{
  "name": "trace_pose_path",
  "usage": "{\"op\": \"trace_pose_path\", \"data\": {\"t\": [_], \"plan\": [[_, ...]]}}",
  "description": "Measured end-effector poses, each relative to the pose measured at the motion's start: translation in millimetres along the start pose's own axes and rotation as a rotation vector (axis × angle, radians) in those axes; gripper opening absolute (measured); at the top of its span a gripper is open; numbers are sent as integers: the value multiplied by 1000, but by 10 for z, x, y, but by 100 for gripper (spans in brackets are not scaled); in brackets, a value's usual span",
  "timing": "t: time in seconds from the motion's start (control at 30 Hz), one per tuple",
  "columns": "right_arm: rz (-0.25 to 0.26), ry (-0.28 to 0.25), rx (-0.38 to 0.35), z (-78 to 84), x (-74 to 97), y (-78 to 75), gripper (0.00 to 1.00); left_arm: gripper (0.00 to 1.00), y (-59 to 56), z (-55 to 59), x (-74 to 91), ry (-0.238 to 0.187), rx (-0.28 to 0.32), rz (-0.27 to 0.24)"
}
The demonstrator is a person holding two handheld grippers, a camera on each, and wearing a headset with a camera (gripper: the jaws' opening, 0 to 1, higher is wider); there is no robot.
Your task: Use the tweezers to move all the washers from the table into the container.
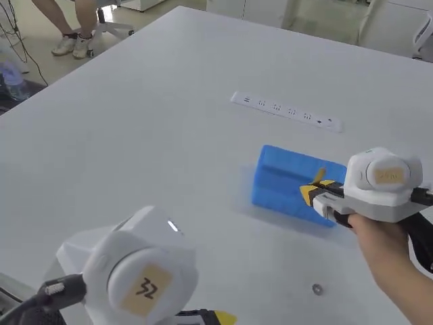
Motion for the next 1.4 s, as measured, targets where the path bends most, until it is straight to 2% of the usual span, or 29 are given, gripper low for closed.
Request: {"op": "trace_pose_path", "data": {"t": [0.23,0.3,0.4,0.53,0.83,0.97,1.13,1.27,1.4], "plan": [[1,0,-17,8,3,-19,4,91,-25,-23,3,-4,-7,4],[-8,0,-49,14,24,-17,4,90,-27,-34,3,-6,-14,2],[14,-3,-51,13,48,-68,5,91,-26,-48,8,-11,-15,1],[3,-31,-79,-66,190,-70,4,91,-13,-56,6,-12,-18,0],[13,-98,-59,-251,507,-42,4,90,-26,-99,-6,-17,-35,9],[8,-125,-82,-310,633,-10,4,90,-33,-104,-8,-17,-39,12],[-11,-130,-84,-277,752,106,4,90,-26,-86,-3,-15,-33,8],[-14,-109,-68,-175,862,193,4,90,-21,-73,-1,-13,-33,5],[-21,-89,-94,-41,958,239,4,90,-18,-67,1,-12,-31,3]]}}
Point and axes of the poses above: the centre of the closed fingertips' face, and the gripper's own axes: x roughly backward along the fingers, y roughly to its left, z roughly out of its underside, the point moved 3 cm from there along x, roughly backward along the fingers, and after that the axes turned 2 degrees about y, right-handed, at the moved point
